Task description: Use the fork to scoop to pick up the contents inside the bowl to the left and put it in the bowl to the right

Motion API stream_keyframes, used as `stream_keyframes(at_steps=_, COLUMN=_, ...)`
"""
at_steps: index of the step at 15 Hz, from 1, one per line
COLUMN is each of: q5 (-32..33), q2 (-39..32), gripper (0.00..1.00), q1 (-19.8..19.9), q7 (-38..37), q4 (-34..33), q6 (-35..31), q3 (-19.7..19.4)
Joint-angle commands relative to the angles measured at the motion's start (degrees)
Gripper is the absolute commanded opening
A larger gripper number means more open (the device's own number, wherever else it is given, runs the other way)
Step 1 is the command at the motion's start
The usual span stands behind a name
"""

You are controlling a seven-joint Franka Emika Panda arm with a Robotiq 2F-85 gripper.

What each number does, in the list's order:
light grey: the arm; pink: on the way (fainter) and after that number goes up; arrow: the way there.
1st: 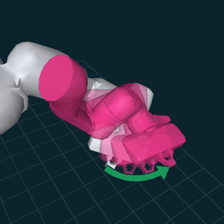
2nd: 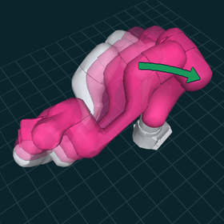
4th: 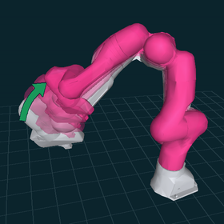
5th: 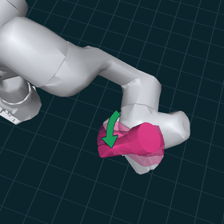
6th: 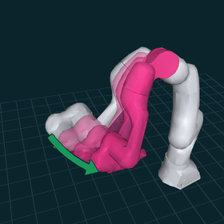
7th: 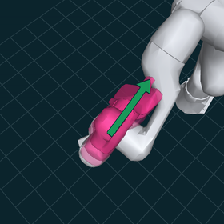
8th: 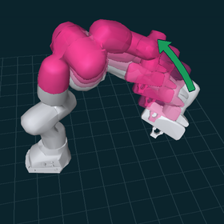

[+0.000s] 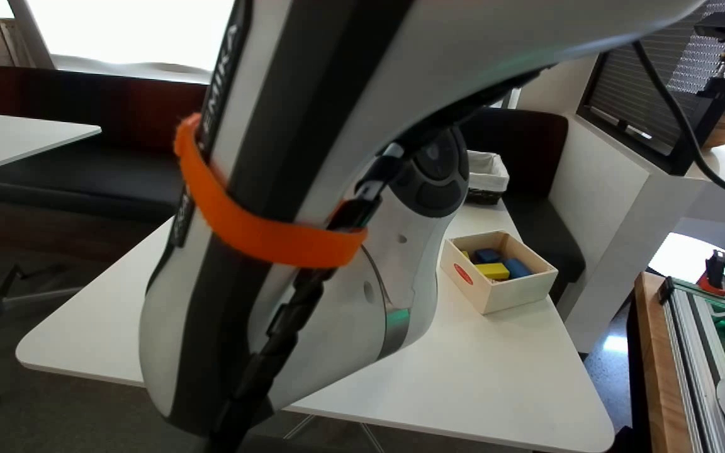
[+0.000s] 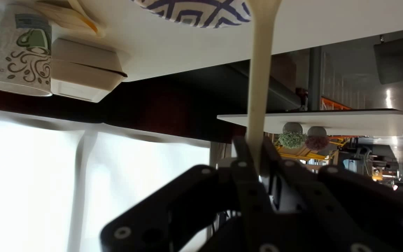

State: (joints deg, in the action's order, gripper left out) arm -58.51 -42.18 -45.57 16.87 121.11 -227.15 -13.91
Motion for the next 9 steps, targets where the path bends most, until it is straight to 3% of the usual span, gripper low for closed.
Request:
stream_keyframes(at_steps=1, q5=-0.2, q2=-0.6, gripper=0.03, q1=-0.1, q7=0.3, q4=-0.6, q6=0.0, q3=-0.1)
stream_keyframes(at_steps=2, q5=0.4, q2=-1.1, gripper=0.03, q1=0.0, q7=-0.2, q4=-1.1, q6=-0.3, q3=0.1)
stream_keyframes(at_steps=3, q5=1.7, q2=-1.1, gripper=0.03, q1=4.2, q7=1.0, q4=-2.2, q6=-2.2, q3=4.6)
stream_keyframes(at_steps=9, q5=7.6, q2=-3.2, gripper=0.03, q1=9.0, q7=-0.4, q4=-4.8, q6=-4.6, q3=10.0)
